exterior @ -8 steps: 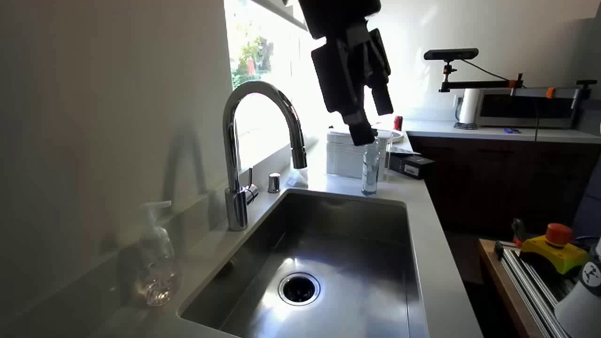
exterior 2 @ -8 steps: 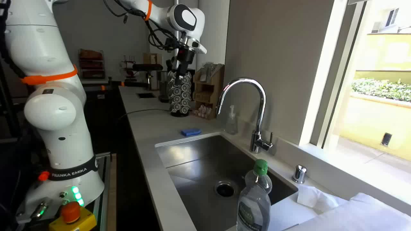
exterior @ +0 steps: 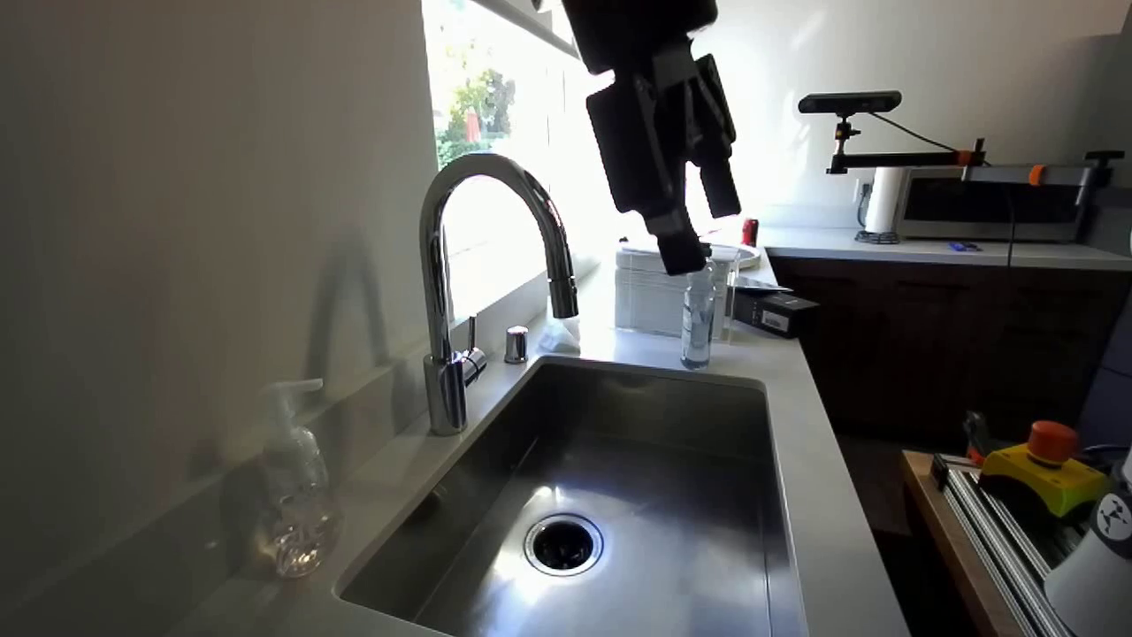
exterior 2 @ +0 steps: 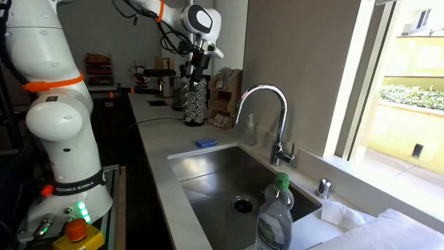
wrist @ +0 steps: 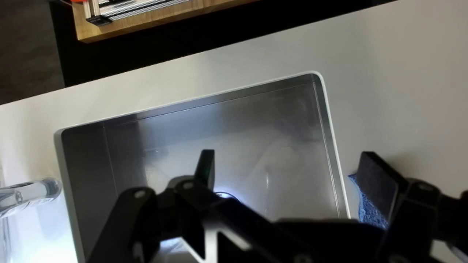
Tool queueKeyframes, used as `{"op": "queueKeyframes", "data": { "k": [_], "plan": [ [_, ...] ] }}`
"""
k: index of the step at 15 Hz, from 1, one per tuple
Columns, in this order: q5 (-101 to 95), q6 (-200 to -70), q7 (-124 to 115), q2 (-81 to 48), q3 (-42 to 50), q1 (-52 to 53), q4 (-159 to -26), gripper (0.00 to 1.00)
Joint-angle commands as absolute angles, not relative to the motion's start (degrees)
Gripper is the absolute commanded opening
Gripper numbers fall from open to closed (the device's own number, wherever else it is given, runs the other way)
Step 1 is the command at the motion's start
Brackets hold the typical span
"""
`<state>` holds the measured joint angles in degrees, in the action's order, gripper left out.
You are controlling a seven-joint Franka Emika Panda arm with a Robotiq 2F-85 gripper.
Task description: Open the cap of the bottle
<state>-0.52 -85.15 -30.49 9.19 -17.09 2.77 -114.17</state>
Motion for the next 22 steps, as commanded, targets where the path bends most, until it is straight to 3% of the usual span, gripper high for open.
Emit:
{"op": "queueKeyframes", "data": {
  "k": [1, 22],
  "plan": [
    [-0.76, -85.02, -30.75, 9.04, -15.31, 4.7, -114.03, 1.0],
    [-1.17, -85.21, -32.26, 11.7, -13.13, 3.7, -116.29, 1.0]
  ]
}}
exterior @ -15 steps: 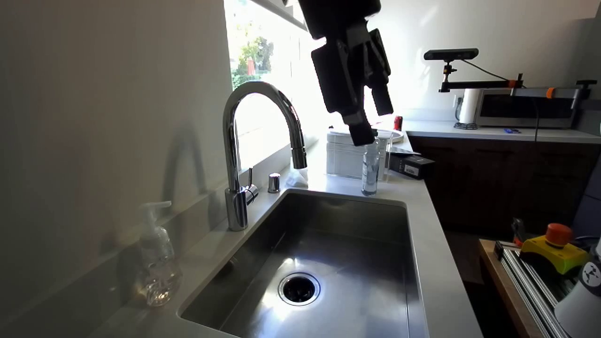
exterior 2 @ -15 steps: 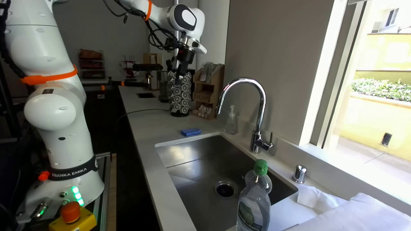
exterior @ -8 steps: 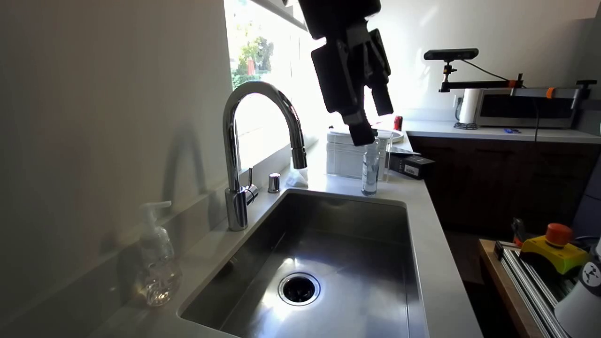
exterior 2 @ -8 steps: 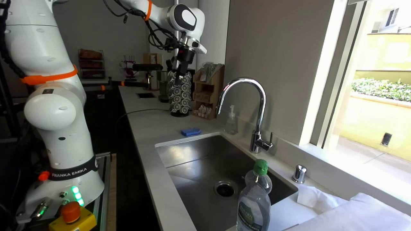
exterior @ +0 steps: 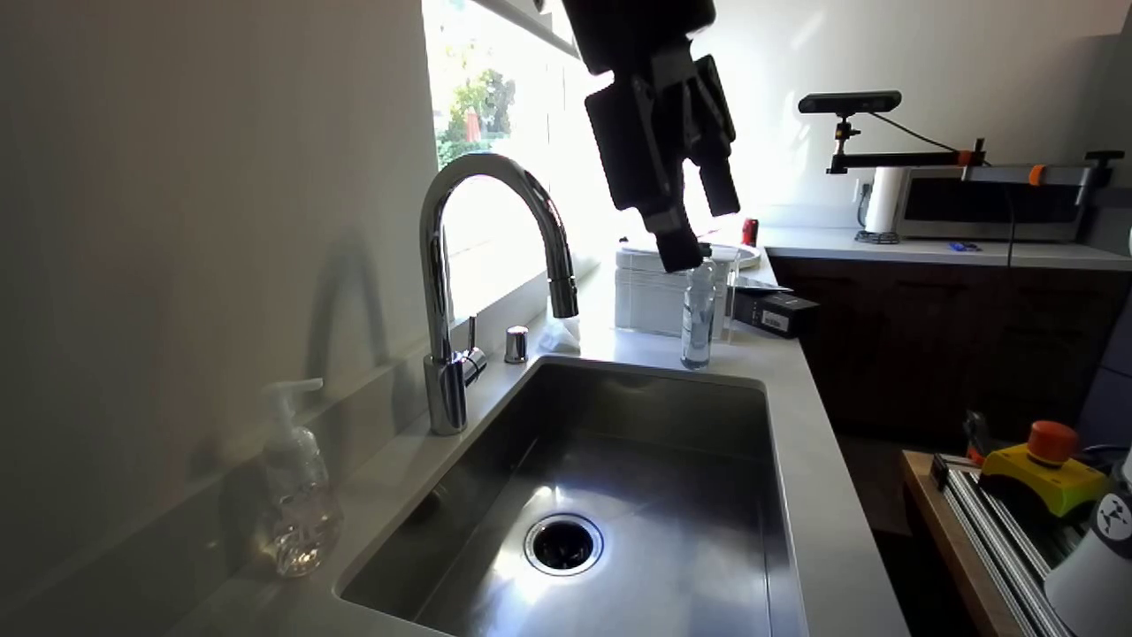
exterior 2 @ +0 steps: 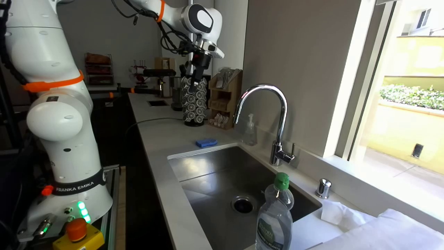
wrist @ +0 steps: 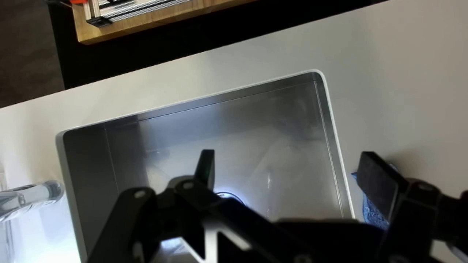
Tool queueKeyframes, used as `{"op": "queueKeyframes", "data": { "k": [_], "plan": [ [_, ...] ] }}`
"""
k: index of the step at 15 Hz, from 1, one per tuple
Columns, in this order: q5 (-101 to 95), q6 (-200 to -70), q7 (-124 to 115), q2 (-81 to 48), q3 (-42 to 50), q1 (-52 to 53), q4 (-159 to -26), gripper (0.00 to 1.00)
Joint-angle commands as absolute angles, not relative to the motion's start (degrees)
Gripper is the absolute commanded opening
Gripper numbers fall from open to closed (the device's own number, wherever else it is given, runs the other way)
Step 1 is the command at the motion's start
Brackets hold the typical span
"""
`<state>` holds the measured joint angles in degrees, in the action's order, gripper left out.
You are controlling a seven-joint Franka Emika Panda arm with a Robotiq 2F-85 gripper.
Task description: Open the cap of the bottle
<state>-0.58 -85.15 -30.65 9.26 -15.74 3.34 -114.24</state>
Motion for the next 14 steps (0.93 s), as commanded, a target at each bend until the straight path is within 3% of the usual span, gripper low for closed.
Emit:
{"op": "queueKeyframes", "data": {
  "k": [1, 11, 14],
  "plan": [
    [-1.63, -85.45, -32.63, 12.8, -12.29, 3.35, -117.17, 1.0],
    [-9.91, -93.96, -36.03, 27.96, -4.61, -4.25, -125.96, 1.0],
    [-8.76, -91.86, -33.63, 26.34, -4.49, -4.7, -123.5, 1.0]
  ]
}}
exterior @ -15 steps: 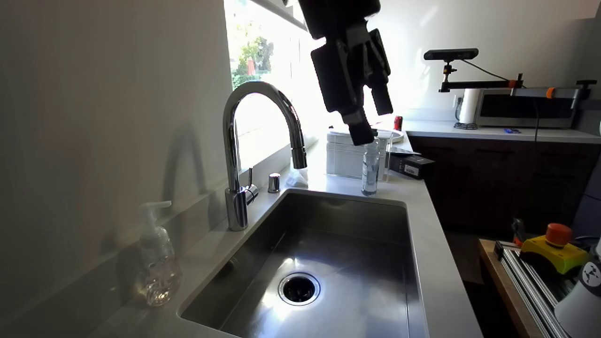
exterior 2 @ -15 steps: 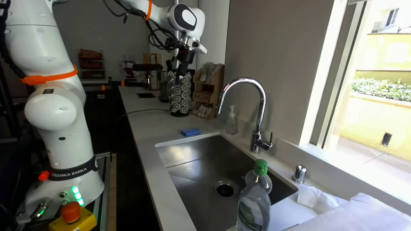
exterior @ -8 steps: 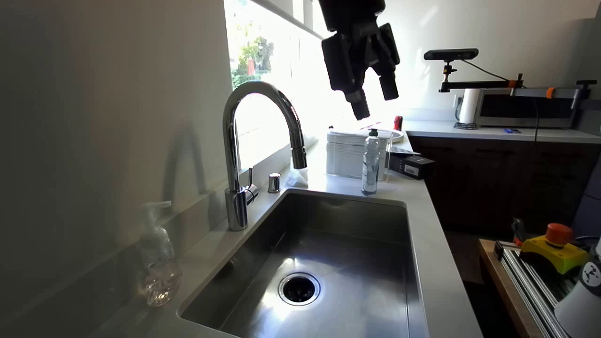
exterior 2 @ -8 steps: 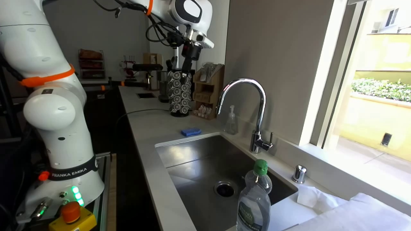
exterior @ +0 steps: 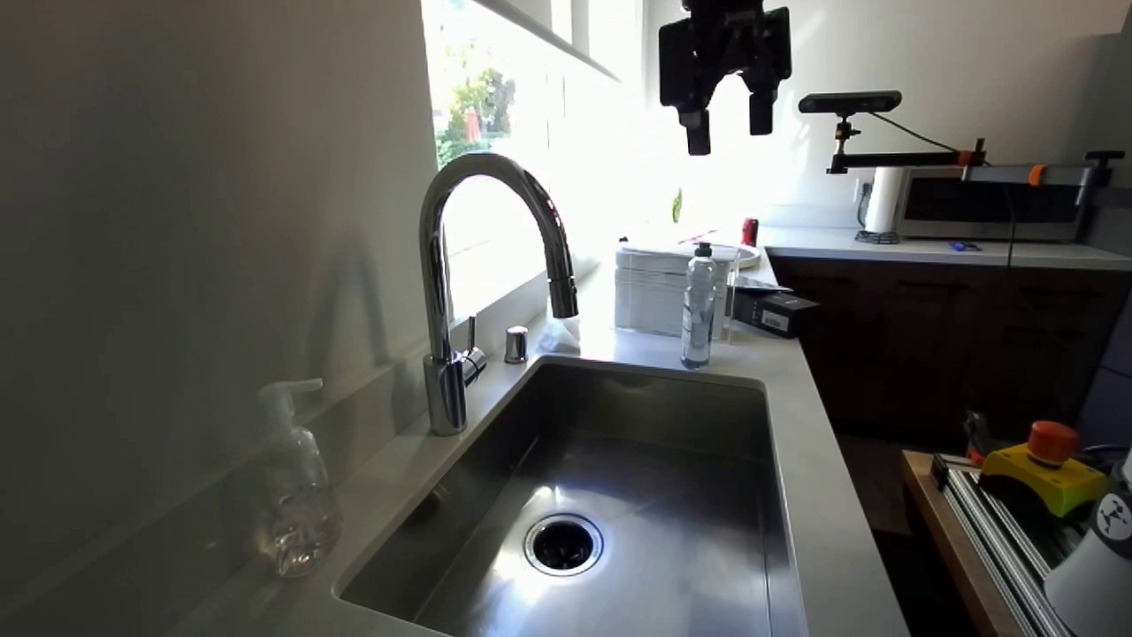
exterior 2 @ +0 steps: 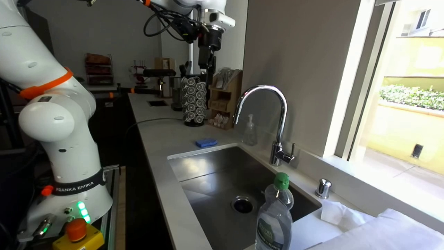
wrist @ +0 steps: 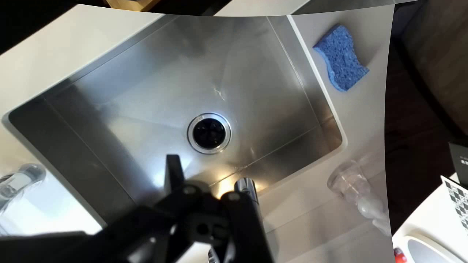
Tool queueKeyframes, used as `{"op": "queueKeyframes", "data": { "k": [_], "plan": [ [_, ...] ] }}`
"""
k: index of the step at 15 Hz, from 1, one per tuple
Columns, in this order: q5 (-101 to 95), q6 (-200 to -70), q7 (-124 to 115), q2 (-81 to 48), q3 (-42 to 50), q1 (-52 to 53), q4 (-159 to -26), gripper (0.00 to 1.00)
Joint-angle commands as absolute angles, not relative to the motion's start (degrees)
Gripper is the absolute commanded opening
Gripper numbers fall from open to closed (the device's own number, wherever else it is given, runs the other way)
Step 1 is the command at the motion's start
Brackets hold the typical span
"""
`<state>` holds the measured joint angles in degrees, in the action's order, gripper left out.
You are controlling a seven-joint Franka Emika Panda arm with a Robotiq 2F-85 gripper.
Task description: Open the cap of the bottle
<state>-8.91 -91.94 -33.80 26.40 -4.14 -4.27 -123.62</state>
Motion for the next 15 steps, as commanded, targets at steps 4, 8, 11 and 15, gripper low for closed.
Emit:
{"op": "queueKeyframes", "data": {
  "k": [4, 8, 11, 15],
  "plan": [
    [-8.78, -92.14, -34.54, 26.94, -4.71, -4.84, -124.14, 1.0],
    [-9.05, -92.69, -35.06, 26.86, -4.15, -5.51, -124.34, 1.0],
    [-9.24, -94.65, -33.98, 27.65, -1.94, -7.1, -124.73, 1.0],
    [-7.62, -99.89, -28.39, 27.94, 1.65, -8.22, -125.58, 1.0]
  ]
}}
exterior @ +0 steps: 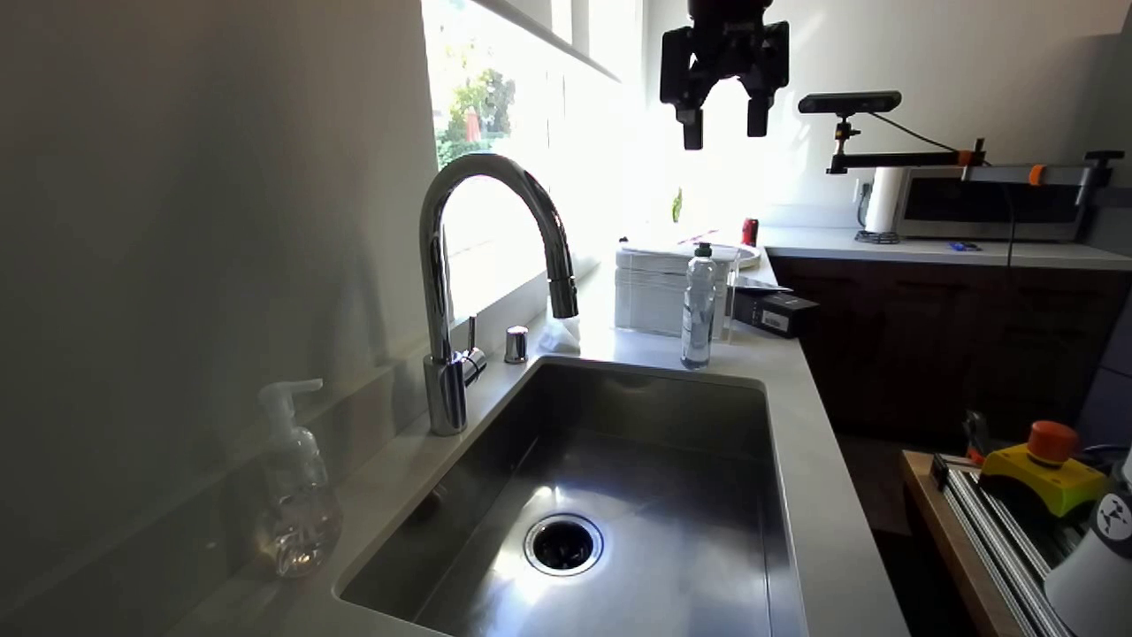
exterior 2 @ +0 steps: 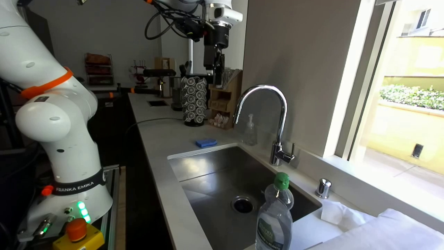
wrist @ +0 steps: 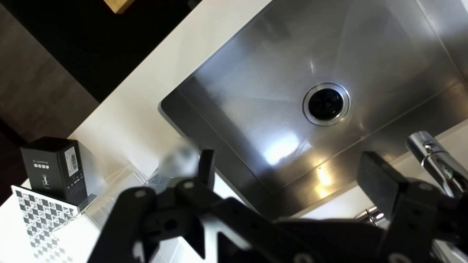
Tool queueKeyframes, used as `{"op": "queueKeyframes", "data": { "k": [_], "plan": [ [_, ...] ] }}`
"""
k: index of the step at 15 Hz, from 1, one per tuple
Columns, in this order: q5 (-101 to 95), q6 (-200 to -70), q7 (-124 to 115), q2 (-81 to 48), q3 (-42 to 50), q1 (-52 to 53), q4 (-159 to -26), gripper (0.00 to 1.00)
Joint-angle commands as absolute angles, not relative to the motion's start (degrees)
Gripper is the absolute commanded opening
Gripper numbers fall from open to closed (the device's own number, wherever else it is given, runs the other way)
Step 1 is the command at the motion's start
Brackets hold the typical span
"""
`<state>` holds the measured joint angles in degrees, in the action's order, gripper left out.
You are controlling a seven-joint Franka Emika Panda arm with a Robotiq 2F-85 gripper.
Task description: Open the cap of the bottle
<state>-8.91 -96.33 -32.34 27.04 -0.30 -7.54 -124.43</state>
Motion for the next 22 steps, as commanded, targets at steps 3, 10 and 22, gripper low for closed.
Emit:
{"op": "queueKeyframes", "data": {
  "k": [3, 10, 22],
  "plan": [
    [-6.13, -103.55, -22.26, 28.16, 4.16, -8.27, -126.51, 1.0],
    [-3.77, -108.75, -9.64, 28.23, 9.67, -9.54, -128.1, 1.0],
    [-5.98, -109.53, -4.09, 26.91, 14.35, -15.44, -127.41, 1.0]
  ]
}}
